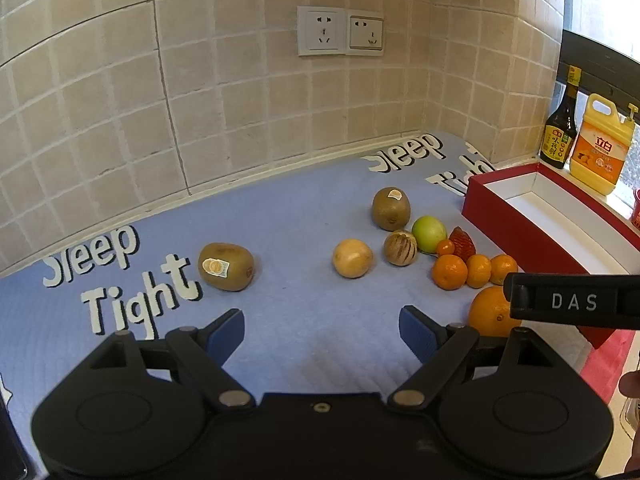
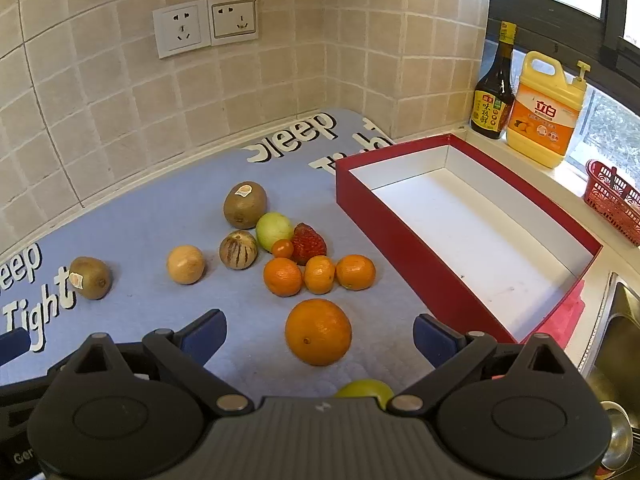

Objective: Organize fruits

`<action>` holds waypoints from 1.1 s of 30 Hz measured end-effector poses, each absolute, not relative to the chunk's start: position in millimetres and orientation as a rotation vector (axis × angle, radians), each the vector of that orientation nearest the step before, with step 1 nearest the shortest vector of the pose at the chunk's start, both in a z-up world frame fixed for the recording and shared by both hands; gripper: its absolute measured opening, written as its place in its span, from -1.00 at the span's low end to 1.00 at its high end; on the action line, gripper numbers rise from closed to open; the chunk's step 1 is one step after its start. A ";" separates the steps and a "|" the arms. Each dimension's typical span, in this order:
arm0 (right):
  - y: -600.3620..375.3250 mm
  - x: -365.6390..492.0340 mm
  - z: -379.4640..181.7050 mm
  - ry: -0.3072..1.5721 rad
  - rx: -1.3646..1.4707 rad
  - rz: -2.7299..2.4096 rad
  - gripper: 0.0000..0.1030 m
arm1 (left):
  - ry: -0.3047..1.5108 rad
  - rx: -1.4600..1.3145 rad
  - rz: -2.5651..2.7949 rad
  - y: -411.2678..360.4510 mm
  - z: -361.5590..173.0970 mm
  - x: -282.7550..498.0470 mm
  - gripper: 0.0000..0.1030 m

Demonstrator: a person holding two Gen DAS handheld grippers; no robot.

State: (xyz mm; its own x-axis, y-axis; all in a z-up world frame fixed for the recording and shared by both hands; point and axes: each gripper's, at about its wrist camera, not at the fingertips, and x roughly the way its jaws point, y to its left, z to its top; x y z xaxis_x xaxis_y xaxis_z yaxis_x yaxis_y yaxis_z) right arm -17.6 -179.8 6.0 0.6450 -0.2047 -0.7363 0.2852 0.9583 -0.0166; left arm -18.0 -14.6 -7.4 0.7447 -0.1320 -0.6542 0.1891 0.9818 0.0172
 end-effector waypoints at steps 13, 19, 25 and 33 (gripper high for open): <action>-176.5 -2.5 14.4 0.758 0.051 -0.267 0.96 | 0.696 0.069 -0.156 -1.3 -10.6 -3.3 0.94; -188.1 45.4 21.9 0.740 0.020 -0.193 0.96 | 0.697 0.047 -0.080 27.2 -10.5 46.5 0.94; -184.1 116.2 5.9 0.799 0.026 -0.049 0.93 | 0.803 -0.123 -0.049 60.0 -37.7 100.4 0.94; -183.9 187.0 -34.1 0.873 0.078 0.004 0.86 | 0.859 -0.156 -0.001 65.0 -67.7 148.1 0.94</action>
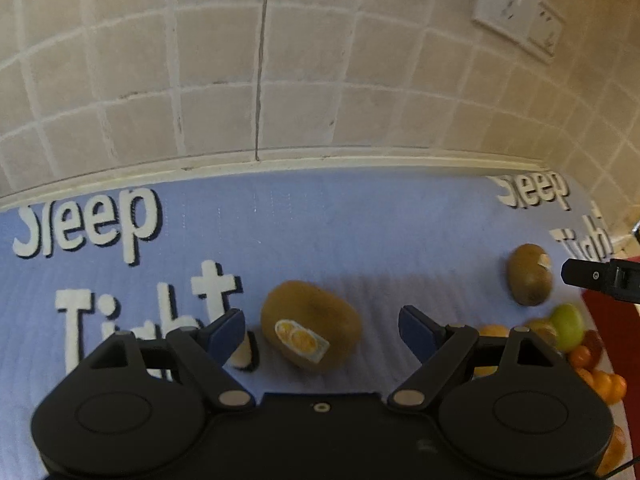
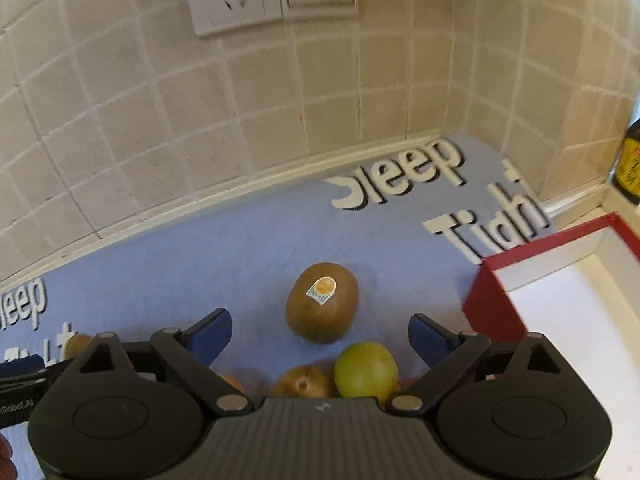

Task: Organize fruits
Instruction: 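Grasp a kiwi with the right tool while the left tool grasps another kiwi, then carry both kiwis into the white box and open both tools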

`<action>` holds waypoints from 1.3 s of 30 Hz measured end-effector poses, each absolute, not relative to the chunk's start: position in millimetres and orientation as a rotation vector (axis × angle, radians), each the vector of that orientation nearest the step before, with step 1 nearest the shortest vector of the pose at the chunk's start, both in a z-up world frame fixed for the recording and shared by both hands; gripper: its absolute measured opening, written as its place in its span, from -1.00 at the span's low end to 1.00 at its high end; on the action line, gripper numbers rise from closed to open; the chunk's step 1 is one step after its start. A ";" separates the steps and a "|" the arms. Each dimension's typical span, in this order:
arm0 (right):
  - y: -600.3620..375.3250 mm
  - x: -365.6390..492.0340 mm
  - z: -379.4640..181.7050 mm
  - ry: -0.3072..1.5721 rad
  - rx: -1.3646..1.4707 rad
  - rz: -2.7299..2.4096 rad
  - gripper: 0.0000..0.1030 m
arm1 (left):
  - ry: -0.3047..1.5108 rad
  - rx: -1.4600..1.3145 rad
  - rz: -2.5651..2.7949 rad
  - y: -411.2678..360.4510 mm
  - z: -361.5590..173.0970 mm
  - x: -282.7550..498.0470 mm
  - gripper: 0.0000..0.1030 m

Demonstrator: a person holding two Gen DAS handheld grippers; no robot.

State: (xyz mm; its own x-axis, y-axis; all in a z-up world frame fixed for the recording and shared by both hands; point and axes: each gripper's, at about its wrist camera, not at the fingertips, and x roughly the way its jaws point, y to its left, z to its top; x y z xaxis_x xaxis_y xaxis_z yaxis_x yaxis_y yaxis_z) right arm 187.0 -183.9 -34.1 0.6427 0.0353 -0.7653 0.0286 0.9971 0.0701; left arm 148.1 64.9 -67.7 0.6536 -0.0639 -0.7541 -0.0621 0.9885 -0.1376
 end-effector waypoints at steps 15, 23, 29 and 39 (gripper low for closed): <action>-192.5 244.9 -91.8 1.025 0.164 0.031 0.17 | 0.907 -0.169 0.047 65.9 -104.1 185.8 0.52; -199.1 238.6 -87.2 1.007 0.199 0.034 0.12 | 0.881 -0.138 0.061 58.1 -98.3 179.7 0.49; -216.9 197.5 -41.2 0.890 0.266 0.053 0.10 | 0.781 -0.079 0.004 37.6 -54.4 157.0 0.49; -295.6 110.5 28.2 0.726 0.360 -0.058 0.09 | 0.662 0.004 -0.227 -53.0 1.7 136.6 0.49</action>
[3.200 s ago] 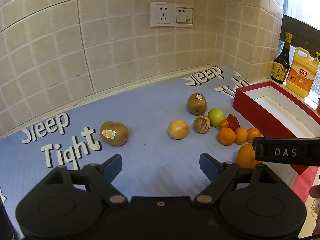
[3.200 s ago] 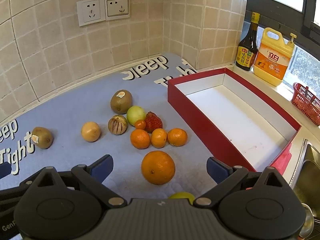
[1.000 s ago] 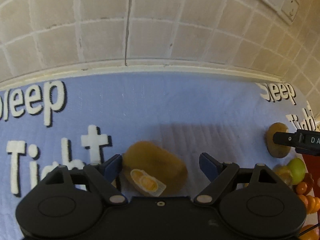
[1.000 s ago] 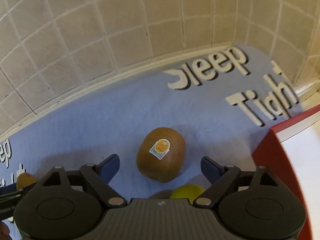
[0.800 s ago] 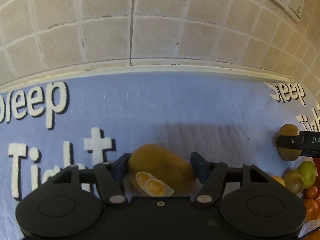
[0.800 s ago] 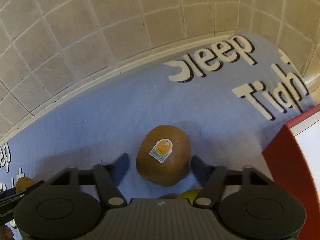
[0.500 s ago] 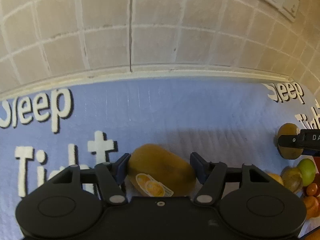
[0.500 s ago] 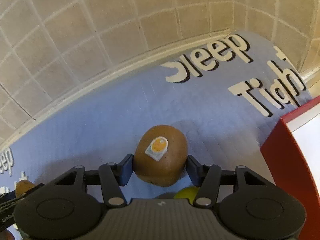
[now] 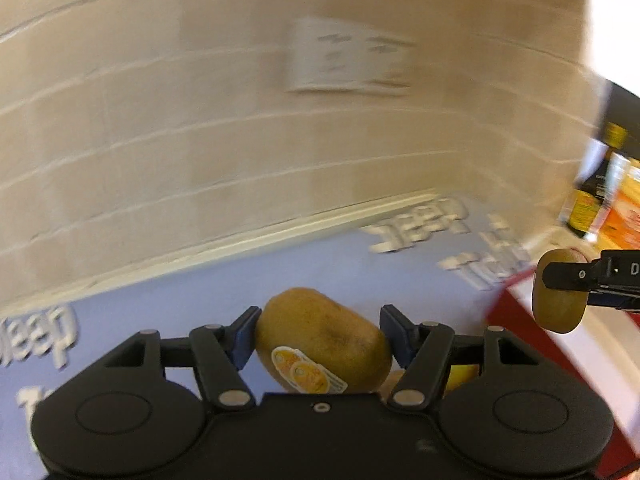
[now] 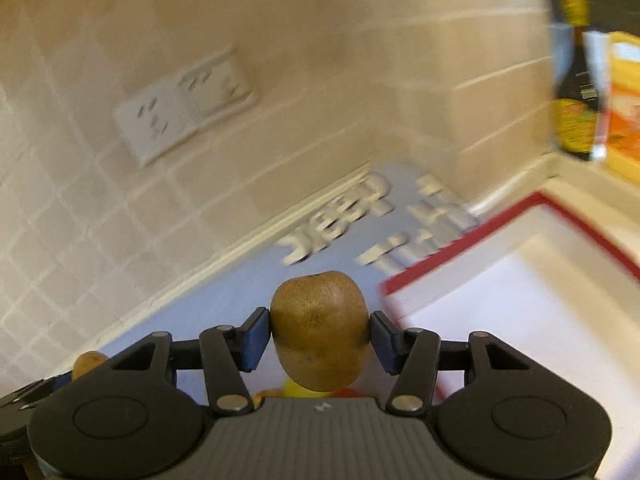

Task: Organize fruits
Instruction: 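Carry both kiwis into the white box and open both tools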

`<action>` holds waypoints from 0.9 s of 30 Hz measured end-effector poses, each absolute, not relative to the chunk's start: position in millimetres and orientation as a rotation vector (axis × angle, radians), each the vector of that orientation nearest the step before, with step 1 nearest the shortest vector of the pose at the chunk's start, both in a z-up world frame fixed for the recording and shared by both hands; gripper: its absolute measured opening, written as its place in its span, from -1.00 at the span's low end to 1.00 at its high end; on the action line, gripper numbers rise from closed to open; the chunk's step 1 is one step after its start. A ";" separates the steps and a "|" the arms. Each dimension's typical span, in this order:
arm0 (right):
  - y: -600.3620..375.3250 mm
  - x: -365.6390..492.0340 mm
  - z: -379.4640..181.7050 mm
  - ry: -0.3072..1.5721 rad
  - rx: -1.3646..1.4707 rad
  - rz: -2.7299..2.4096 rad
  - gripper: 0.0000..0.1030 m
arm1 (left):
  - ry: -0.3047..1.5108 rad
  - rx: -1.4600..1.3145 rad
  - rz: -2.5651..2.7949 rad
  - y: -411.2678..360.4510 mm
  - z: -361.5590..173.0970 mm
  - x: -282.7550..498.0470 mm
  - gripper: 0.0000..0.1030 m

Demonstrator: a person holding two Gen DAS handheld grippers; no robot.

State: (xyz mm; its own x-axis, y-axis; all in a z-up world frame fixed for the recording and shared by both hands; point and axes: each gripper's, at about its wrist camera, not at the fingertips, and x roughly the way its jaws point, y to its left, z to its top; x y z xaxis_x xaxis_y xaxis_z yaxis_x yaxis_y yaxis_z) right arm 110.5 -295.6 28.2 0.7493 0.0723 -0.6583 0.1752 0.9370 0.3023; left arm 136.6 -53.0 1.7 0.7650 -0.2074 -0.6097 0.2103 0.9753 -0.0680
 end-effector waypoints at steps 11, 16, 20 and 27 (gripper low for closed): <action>-409.2 58.3 23.2 0.732 0.387 -0.373 0.09 | 0.634 0.083 -0.647 -231.9 4.2 161.3 0.50; -433.4 64.6 -17.5 0.811 0.400 -0.407 0.09 | 0.781 0.107 -0.763 -292.3 -32.1 194.7 0.50; -445.4 76.0 -44.8 0.870 0.408 -0.409 0.09 | 0.846 0.182 -0.797 -314.0 -60.6 206.6 0.50; -457.4 91.5 -57.7 0.900 0.394 -0.378 0.08 | 0.892 0.256 -0.784 -334.7 -86.1 212.5 0.50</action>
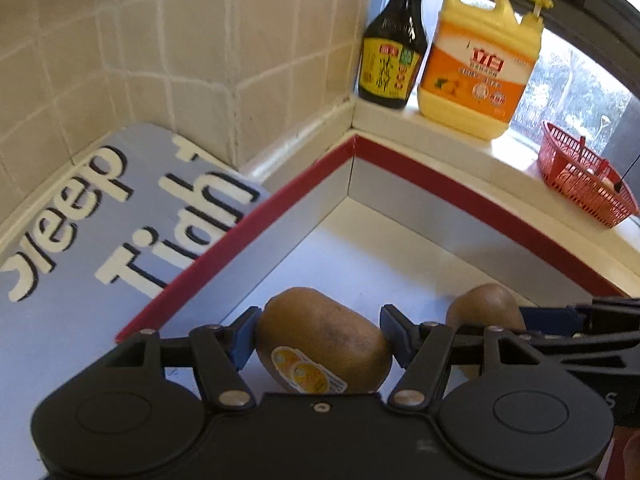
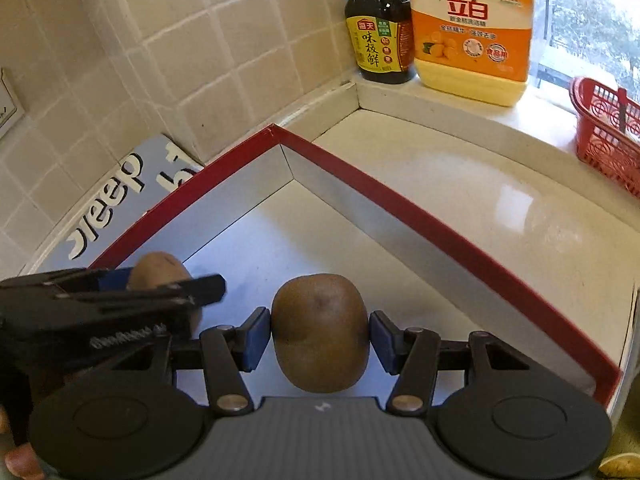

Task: Organize fruits
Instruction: 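Carry both kiwis into the white box and open both tools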

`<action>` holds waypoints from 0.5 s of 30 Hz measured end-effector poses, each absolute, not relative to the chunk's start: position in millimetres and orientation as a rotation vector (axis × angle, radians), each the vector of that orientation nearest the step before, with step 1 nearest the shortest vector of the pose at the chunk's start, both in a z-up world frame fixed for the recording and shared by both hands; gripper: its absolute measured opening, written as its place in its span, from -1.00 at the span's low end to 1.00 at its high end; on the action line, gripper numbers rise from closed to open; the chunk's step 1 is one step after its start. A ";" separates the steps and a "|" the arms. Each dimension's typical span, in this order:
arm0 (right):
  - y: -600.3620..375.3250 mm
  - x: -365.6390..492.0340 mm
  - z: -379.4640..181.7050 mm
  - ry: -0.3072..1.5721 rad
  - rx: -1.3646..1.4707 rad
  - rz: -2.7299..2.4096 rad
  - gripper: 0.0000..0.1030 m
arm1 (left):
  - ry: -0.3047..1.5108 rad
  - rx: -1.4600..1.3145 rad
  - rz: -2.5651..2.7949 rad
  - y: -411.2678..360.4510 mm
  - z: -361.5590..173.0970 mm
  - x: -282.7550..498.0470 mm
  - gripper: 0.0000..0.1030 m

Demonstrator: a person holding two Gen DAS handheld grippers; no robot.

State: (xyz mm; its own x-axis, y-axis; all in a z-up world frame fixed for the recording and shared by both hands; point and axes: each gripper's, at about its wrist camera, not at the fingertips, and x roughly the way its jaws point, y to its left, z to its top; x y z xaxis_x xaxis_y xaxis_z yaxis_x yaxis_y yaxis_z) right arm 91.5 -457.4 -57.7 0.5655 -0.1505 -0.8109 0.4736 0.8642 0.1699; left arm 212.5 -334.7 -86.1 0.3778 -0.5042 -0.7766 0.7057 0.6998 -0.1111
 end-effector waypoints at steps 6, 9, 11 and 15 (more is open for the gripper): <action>-457.6 88.5 -46.2 0.852 0.363 -0.396 0.24 | 0.883 0.263 -0.780 -333.4 -82.3 209.3 0.51; -456.1 84.4 -33.1 0.841 0.349 -0.404 0.24 | 0.820 0.235 -0.802 -316.4 -58.4 200.5 0.53; -452.6 78.4 -20.3 0.825 0.347 -0.405 0.24 | 0.771 0.196 -0.809 -295.2 -38.1 193.2 0.55; -434.2 66.2 9.5 0.785 0.316 -0.399 0.24 | 0.668 0.138 -0.766 -238.2 -1.9 179.4 0.56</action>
